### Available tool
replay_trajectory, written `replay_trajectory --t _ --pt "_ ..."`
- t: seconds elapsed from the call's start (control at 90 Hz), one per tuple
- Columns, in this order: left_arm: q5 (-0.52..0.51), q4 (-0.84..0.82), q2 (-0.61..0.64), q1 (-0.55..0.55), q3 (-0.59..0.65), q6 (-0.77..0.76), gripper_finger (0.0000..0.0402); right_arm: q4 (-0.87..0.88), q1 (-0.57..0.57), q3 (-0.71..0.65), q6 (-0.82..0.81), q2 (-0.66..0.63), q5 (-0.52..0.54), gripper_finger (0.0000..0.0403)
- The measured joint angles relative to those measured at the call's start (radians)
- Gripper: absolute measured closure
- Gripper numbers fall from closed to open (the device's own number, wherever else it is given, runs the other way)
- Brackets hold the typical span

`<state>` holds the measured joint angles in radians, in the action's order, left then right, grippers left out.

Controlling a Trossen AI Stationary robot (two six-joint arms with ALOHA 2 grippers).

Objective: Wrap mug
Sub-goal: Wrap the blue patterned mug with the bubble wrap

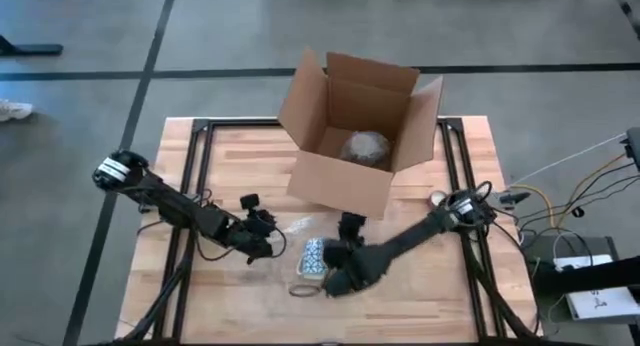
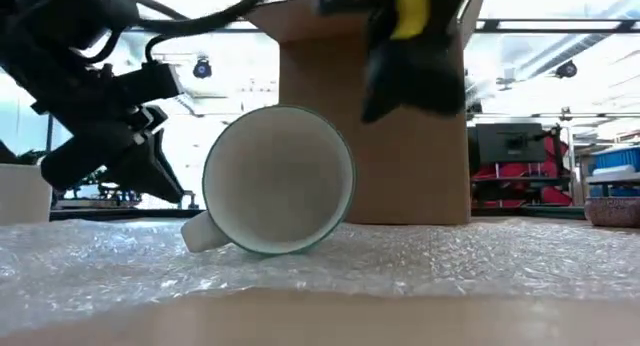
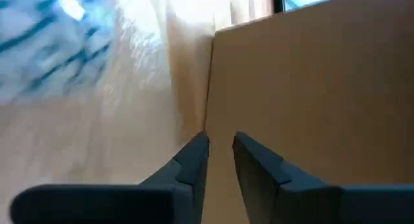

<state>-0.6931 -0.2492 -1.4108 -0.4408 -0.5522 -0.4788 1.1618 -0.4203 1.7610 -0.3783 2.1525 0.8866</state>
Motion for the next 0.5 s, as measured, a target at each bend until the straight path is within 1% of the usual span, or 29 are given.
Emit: replay_trajectory --t 0.078,0.144,0.189,0.267,0.4,0.5 --pt "0.029 0.005 -0.007 0.000 0.008 -0.086 0.0360 -0.138 0.042 -0.027 0.144 0.000 -0.060 0.0380" --pt "0.071 0.018 -0.026 -0.002 0.013 -0.138 0.0364 -0.215 0.065 -0.033 0.249 0.000 -0.143 0.0396" --pt "0.113 0.030 -0.037 -0.006 0.017 -0.159 0.0366 -0.232 0.073 -0.032 0.300 -0.001 -0.187 0.0400" --pt "0.170 0.047 -0.065 -0.010 0.019 -0.177 0.0369 -0.225 0.082 -0.022 0.351 -0.010 -0.231 0.0399" --pt "0.148 0.083 -0.110 -0.023 0.020 -0.213 0.0376 -0.278 0.113 -0.017 0.447 -0.034 -0.381 0.0402" --pt "0.125 0.109 -0.135 -0.024 0.022 -0.217 0.0379 -0.320 0.134 -0.017 0.481 -0.028 -0.471 0.0402"
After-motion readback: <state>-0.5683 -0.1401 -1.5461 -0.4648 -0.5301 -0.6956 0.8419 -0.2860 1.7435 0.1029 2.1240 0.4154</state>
